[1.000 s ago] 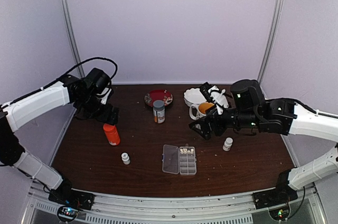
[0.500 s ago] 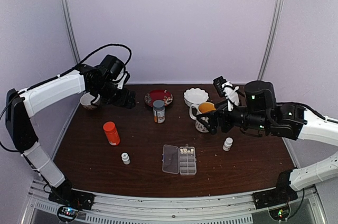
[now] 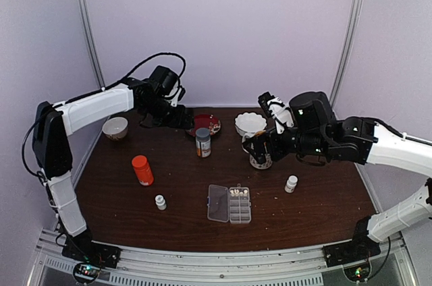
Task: Sort the pills into containers
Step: Pick up the pill bottle from the center of the board.
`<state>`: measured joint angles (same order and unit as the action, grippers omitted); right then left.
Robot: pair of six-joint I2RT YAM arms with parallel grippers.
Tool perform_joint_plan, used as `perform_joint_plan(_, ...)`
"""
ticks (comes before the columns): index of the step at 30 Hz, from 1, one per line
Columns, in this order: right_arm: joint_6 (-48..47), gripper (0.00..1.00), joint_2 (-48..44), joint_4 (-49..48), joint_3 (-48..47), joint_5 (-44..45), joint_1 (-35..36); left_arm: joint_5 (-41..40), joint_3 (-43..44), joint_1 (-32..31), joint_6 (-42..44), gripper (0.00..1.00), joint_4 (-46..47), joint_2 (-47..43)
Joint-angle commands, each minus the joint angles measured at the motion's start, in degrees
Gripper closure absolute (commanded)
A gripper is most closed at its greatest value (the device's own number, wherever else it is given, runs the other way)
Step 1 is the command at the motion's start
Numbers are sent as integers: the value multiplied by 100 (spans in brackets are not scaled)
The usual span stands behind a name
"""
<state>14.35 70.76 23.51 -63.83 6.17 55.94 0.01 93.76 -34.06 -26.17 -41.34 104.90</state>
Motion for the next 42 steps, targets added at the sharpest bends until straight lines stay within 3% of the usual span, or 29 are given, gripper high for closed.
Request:
perform_joint_plan(1, 164, 0, -244, 192, -7, 441, -22, -160, 631, -239, -232, 2, -123, 671)
perform_joint_plan(10, 173, 0, -831, 192, 685, 598, -24, -298, 1512, -404, -410, 2, -234, 1601)
perform_joint_plan(25, -23, 0, -633, 164, 727, 788, -22, -1019, 2657, -596, -542, 10, -665, 2505)
perform_joint_plan(33, -66, 0, -634, 112, 835, 866, -22, -1020, 2708, -610, -502, 28, -687, 2550)
perform_joint_plan(37, -64, 0, -624, 111, 842, 877, -22, -1003, 2709, -618, -544, 28, -776, 2547)
perform_joint_plan(42, -46, 0, -582, 88, 839, 871, -22, -943, 2683, -661, -542, 40, -797, 2543)
